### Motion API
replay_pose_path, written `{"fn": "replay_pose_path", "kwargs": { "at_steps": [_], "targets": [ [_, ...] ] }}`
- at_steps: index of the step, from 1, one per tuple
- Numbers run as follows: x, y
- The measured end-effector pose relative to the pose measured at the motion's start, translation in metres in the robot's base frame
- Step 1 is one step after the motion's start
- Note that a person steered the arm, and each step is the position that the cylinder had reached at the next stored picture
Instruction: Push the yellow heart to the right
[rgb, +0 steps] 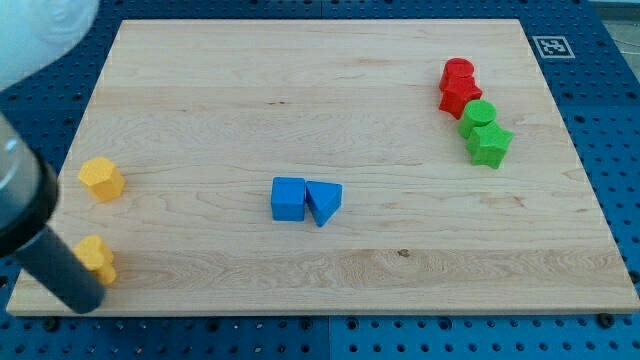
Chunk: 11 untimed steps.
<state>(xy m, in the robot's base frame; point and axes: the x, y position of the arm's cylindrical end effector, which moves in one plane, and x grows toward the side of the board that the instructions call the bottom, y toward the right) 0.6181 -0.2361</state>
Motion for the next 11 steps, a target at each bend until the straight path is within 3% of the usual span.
{"fn": "replay_pose_path", "kwargs": {
  "at_steps": [3, 4, 11],
  "targets": [
    [-0.013, -0.049],
    [-0.029, -0.042],
    [-0.030, 0.002]
  ]
}}
